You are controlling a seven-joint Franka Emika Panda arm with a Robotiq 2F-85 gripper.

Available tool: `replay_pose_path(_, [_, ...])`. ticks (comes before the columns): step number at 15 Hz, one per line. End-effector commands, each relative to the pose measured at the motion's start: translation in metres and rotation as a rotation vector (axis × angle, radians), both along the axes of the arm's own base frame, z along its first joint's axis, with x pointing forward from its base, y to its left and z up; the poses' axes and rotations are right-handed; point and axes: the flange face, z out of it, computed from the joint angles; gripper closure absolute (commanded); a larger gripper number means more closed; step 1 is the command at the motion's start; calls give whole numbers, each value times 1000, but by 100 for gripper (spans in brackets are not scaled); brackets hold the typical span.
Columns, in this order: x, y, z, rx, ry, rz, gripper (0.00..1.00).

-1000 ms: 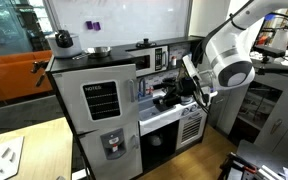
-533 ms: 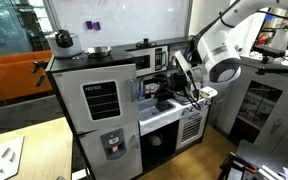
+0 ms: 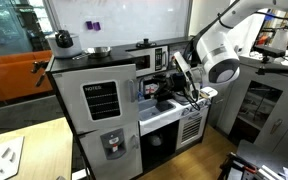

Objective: Open the upper door of the refrigerator

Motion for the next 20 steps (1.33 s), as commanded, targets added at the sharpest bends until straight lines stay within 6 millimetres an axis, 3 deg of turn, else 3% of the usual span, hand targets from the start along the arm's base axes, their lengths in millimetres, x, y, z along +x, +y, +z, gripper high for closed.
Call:
replay_pose_path(1, [3,2,1,-7,-6,6,0])
replay_pose_path(11, [14,22,3,0,-9,65,0])
replay_pose_path(20, [28,64,3,35,-28,231,0])
